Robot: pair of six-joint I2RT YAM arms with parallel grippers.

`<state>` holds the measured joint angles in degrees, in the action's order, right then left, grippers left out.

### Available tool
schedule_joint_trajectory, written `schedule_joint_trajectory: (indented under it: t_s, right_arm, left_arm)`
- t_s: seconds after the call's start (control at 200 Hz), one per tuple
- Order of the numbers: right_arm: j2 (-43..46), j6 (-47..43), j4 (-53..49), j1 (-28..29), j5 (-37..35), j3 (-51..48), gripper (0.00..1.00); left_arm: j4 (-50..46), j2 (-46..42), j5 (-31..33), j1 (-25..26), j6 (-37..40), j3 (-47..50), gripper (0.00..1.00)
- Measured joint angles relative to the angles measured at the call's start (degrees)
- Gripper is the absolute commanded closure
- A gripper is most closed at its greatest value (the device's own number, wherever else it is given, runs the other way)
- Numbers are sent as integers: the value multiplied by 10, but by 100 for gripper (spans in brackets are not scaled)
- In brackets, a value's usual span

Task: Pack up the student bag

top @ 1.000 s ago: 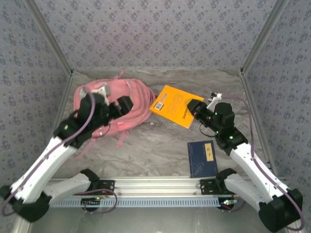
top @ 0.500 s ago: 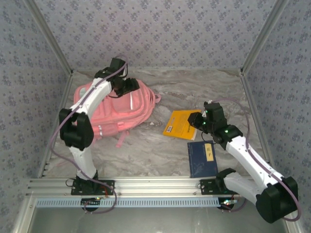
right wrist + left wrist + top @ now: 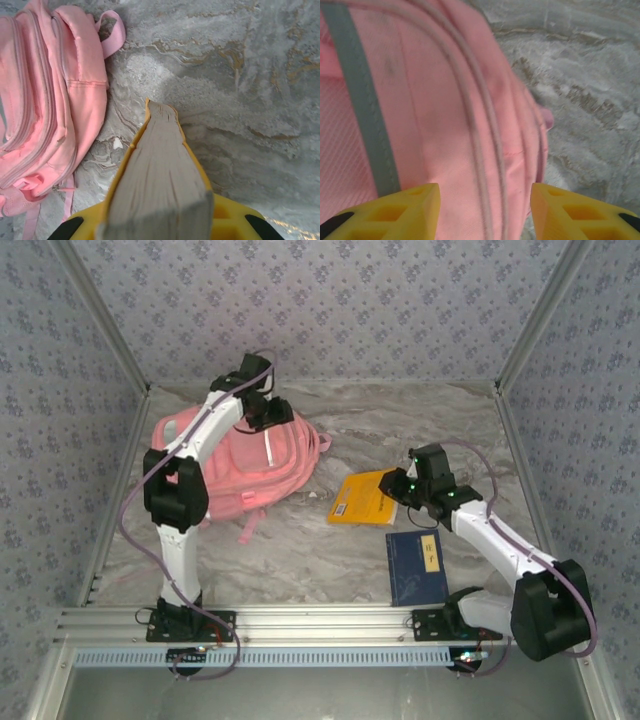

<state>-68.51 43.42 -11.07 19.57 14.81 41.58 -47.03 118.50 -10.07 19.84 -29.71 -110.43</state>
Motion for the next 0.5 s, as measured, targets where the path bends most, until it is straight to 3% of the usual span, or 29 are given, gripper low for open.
schedule_joint_trajectory:
  t_s: [0.3,0.5]
  right_arm:
    - [19,0,16,15,-9,-16,100]
    - [63,3,16,32,-18,-48,100]
  left_arm:
    - [11,-112,13,-17,23,76,43]
    - [22,-106,12,-40,23,84,44]
